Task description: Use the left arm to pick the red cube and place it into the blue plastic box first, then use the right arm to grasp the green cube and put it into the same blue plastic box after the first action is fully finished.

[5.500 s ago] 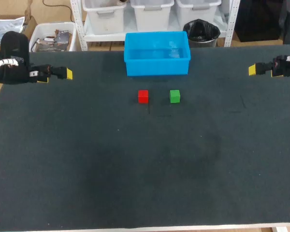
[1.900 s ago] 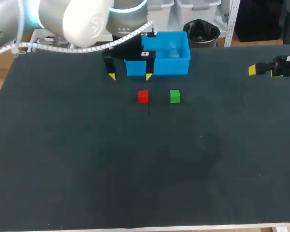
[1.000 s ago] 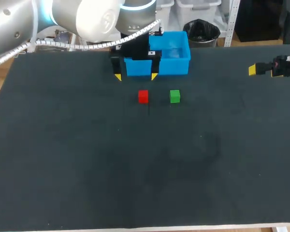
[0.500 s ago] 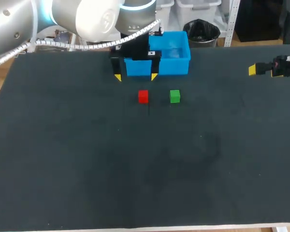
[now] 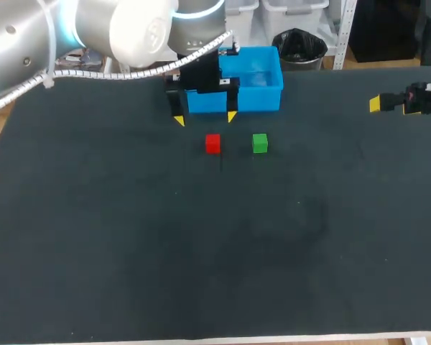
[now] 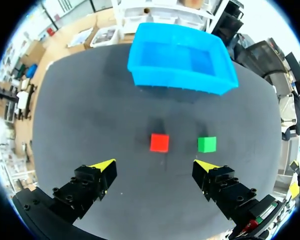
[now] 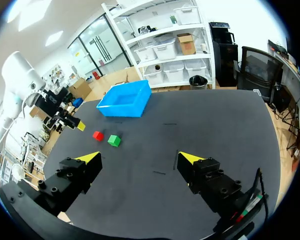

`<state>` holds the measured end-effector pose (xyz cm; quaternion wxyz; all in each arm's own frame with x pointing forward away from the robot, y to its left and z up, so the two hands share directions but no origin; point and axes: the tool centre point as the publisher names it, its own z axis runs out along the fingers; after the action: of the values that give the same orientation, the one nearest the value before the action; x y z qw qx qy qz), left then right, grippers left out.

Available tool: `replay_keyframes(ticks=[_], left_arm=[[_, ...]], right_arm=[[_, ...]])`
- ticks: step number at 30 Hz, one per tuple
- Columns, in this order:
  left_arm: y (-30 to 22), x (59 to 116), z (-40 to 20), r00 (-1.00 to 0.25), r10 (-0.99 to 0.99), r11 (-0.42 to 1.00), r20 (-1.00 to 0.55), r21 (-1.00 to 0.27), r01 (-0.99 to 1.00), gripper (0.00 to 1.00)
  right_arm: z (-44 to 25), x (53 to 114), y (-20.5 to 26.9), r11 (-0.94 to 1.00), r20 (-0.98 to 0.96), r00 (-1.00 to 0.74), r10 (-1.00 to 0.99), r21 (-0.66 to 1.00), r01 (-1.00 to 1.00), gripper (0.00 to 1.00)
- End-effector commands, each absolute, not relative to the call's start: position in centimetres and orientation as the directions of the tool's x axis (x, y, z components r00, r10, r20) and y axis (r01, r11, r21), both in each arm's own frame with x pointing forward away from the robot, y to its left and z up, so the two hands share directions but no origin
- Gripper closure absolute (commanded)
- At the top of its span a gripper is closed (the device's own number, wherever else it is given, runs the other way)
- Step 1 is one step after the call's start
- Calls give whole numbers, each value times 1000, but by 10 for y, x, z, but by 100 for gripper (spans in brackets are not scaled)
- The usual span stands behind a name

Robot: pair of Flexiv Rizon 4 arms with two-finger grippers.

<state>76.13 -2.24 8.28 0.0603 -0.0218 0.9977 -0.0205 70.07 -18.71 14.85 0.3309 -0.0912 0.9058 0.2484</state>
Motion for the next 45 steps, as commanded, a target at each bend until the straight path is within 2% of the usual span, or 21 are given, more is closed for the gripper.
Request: replay_keyframes(ticks=[1,35,39,40,41,42,43,44,45], left_arm=[[-27,770,73,-993,-43,998,-111,-44,-39,0],[-27,783,-5,-993,-44,999,-111,1,-44,0],[-27,783,-11,-993,-37,999,-108,23,-40,23],[-27,783,-12,-993,-37,999,-108,26,-40,23],[-27,783,-13,-994,-36,999,-107,27,-39,28],[-26,783,-14,-994,-35,999,-105,31,-38,49],[-26,783,-16,-994,-35,999,-103,33,-39,55],[-26,783,-17,-994,-34,999,-101,37,-38,71],[-26,783,-17,-994,-34,998,-101,41,-38,92]], right_arm=[[149,701,-187,861,-644,-765,-1,388,-328,0],[149,701,-187,861,-644,-765,-1,388,-328,0],[149,701,-187,861,-644,-765,-1,388,-328,0],[149,701,-187,861,-644,-765,-1,388,-328,0],[149,701,-187,861,-644,-765,-1,388,-328,0],[149,701,-187,861,-644,-765,-1,388,-328,0],[149,701,-187,861,-644,-765,-1,388,-328,0],[149,701,-187,861,-644,-765,-1,388,-328,0],[149,701,-187,861,-644,-765,-1,388,-328,0]])
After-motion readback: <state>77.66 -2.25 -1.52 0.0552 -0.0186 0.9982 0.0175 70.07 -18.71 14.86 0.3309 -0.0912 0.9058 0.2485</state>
